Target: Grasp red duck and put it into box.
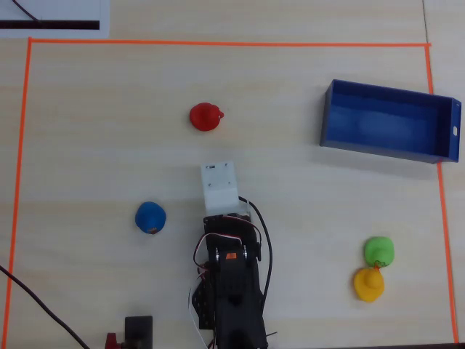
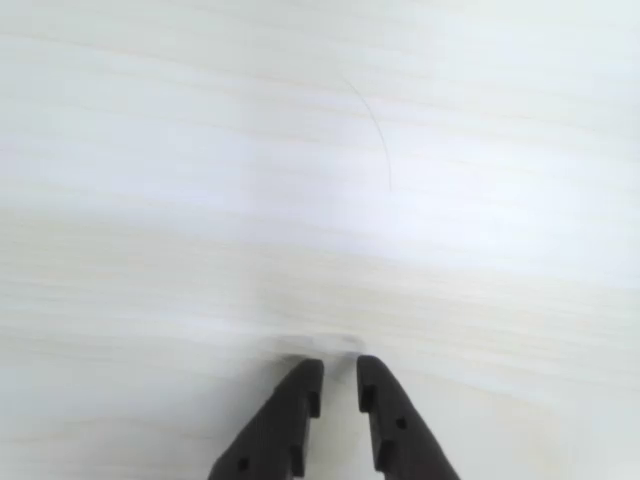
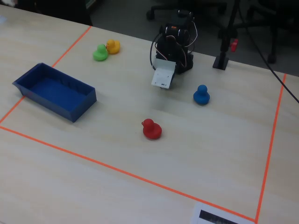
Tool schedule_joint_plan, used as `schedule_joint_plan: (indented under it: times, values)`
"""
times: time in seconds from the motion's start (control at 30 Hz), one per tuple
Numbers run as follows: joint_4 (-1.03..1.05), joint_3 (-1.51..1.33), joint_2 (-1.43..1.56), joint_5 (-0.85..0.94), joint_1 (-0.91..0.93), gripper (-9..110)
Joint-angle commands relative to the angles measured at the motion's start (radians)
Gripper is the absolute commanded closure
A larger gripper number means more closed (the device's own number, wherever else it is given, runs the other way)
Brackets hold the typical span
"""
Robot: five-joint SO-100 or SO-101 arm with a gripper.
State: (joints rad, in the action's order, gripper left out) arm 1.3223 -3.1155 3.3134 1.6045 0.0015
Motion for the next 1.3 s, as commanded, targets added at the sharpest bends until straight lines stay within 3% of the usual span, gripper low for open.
schedule_joint_plan:
  times: [0.0, 0.1, 0.33, 0.57, 0.87, 1.27]
  values:
    - [0.023, 0.005, -0.002, 0.006, 0.011, 101]
    - [-0.052, 0.025, -0.038, 0.041, 0.005, 101]
    - [-0.468, 0.351, -0.396, 0.028, -0.069, 101]
    - [-0.483, 0.767, -0.908, 0.052, -0.069, 89]
    - [-0.552, 1.100, -1.373, 0.098, -0.014, 72]
    - [-0.607, 1.295, -1.724, 0.072, 0.008, 71]
